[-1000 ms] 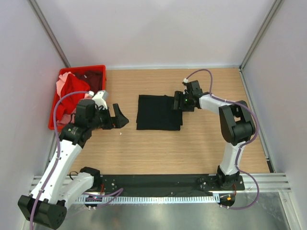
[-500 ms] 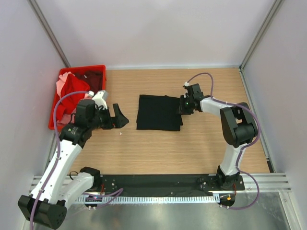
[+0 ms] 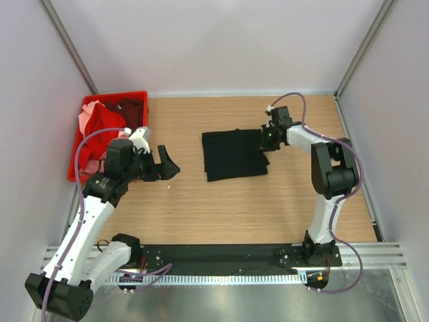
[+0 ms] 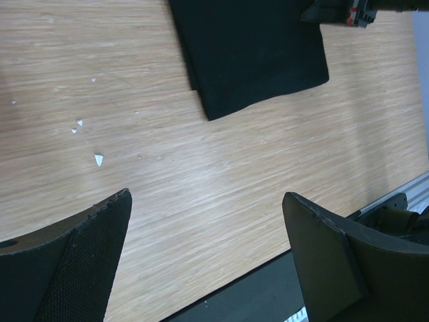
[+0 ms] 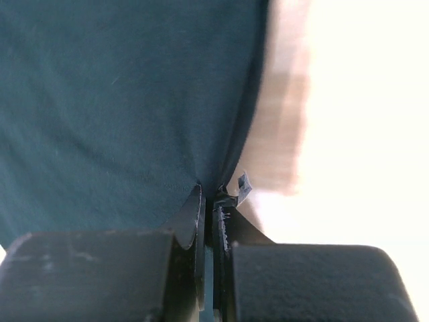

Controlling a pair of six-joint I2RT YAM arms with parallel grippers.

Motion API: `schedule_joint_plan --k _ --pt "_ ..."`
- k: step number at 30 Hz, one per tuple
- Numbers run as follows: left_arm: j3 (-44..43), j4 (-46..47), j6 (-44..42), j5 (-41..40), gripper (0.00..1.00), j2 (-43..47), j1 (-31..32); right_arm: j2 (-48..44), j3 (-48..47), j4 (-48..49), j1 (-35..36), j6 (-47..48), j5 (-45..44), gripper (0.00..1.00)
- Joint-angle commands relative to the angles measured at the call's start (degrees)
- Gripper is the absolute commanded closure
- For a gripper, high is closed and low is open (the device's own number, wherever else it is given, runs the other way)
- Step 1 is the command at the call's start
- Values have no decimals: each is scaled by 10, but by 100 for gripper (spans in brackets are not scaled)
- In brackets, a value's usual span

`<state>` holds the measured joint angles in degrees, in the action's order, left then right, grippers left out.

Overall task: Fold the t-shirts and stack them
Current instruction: Neatly place the folded tshirt to the corner

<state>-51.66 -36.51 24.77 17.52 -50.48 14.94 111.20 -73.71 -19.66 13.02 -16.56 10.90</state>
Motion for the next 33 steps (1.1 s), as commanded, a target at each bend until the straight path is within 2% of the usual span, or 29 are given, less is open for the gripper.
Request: schedule_joint_plan --k 1,5,10,16,20,27,33 --pt "2 15 -6 5 6 10 0 14 -55 -35 -51 49 -35 99" --pt "4 15 -5 8 6 9 0 55 -137 -59 -105 76 -49 99" --pt "9 15 -7 14 6 5 5 153 -244 -57 -168 114 -56 98" --pt "7 15 -11 6 6 -12 13 274 -431 -85 -209 165 -126 99" --pt "5 16 -12 -12 6 -23 15 359 -582 -129 -235 183 -134 99" --pt "8 35 -13 -24 5 -20 16 365 -598 -84 -272 231 -122 98" --pt "2 27 -23 -32 5 -30 19 394 -645 -91 -297 255 -88 98"
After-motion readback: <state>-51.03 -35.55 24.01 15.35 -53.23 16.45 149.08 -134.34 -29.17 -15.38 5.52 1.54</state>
